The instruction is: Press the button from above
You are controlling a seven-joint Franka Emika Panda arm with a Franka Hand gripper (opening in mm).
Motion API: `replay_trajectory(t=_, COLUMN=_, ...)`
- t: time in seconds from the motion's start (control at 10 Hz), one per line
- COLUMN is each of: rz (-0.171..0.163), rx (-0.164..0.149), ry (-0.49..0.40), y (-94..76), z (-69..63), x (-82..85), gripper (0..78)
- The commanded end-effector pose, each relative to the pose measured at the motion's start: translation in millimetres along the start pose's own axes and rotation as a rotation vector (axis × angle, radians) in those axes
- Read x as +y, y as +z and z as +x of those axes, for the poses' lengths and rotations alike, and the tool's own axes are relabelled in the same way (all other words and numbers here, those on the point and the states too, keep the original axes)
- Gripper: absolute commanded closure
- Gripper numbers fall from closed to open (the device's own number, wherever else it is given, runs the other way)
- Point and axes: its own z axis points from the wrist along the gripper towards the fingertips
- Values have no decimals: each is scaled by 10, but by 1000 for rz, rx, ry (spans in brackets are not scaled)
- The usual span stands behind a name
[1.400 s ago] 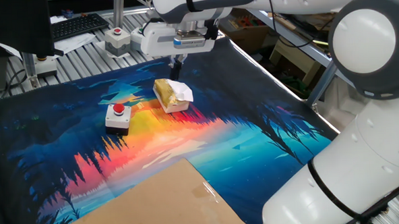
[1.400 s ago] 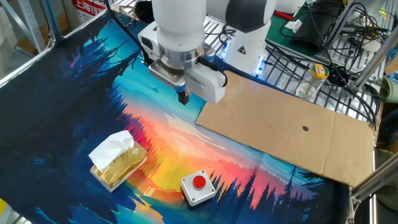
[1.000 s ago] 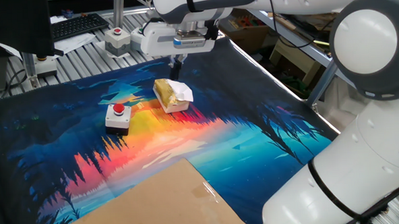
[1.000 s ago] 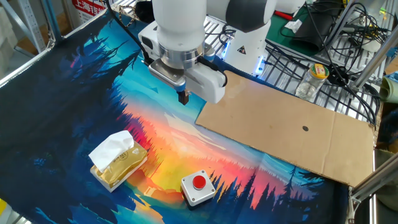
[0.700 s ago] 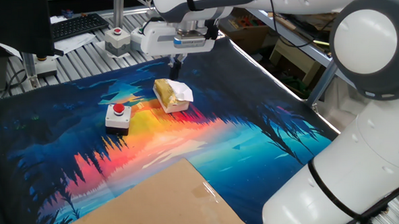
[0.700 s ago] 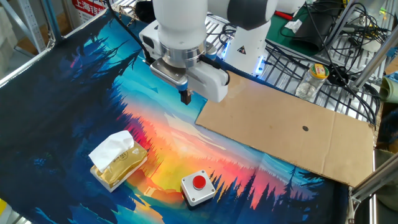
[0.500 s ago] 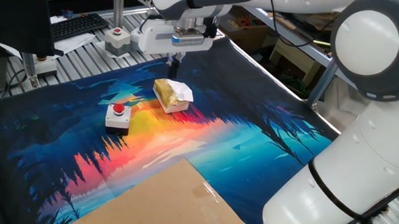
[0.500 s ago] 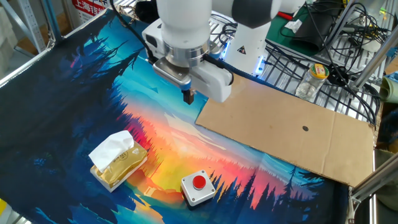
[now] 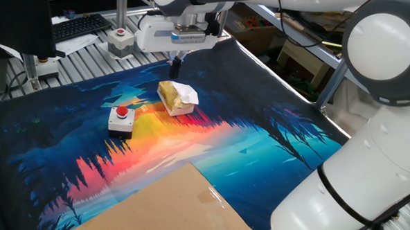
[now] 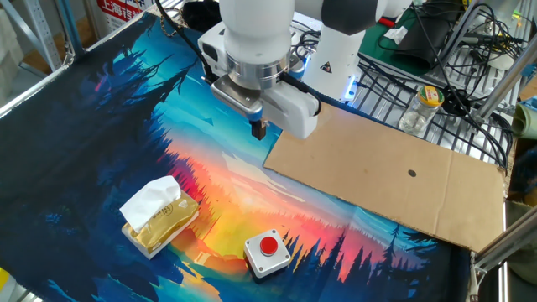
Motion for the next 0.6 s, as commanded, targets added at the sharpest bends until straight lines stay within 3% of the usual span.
replay_trajectory(t=0.1, rz=3, rx=-9, ry=7, y=-42, z=1, x=4, gripper=776)
replay_trajectory(t=0.6, rz=7, rx=-7, ry=18, y=-94, z=10, x=27, gripper=776)
